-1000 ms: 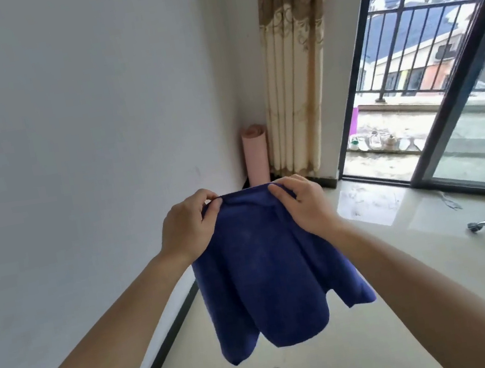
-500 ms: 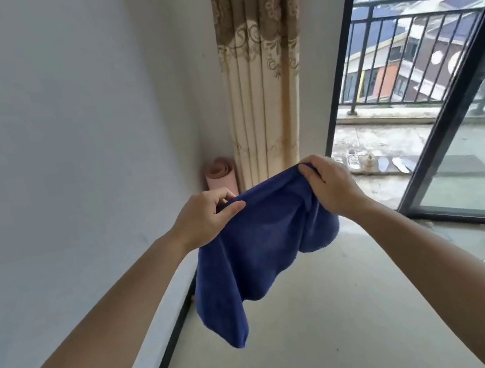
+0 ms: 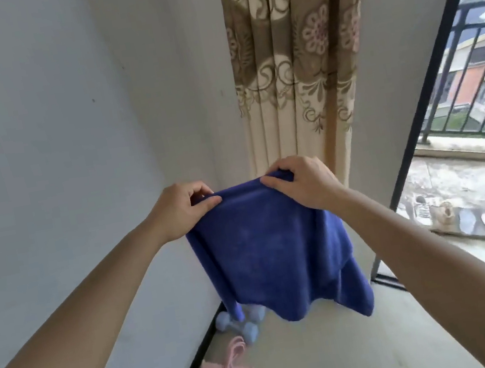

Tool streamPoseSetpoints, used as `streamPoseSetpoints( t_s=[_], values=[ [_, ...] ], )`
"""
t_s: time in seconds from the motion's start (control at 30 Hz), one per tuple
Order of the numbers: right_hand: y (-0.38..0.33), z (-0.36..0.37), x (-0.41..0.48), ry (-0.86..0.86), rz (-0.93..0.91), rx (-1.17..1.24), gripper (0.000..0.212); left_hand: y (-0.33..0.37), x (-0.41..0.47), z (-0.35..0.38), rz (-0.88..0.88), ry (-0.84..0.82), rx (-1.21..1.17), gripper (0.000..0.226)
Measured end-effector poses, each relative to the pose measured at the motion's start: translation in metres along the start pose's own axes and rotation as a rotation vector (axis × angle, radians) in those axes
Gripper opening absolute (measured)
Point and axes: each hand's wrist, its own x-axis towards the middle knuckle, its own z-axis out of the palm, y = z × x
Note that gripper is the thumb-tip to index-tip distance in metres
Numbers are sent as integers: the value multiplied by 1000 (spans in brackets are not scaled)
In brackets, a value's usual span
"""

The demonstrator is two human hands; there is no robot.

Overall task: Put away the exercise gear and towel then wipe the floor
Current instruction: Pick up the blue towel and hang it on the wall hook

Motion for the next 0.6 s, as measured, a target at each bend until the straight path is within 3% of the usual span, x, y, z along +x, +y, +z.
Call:
streamPoseSetpoints(
  t_s=[0.17,0.3,0.47,0.6],
  values=[
    [8,-1,145,63,-193,-59,19,-22,95,-43,-11,172,-27,7],
    [2,9,251,140,-320,-135,18,-38,178,-71,29,428,-52,9],
    [-16,9,363,207,-500,-271,29,-60,280,-114,90,673,-41,9],
    [-27,-2,449,310,-610,-381,44,-63,356,-163,135,765,38,12]
  ],
)
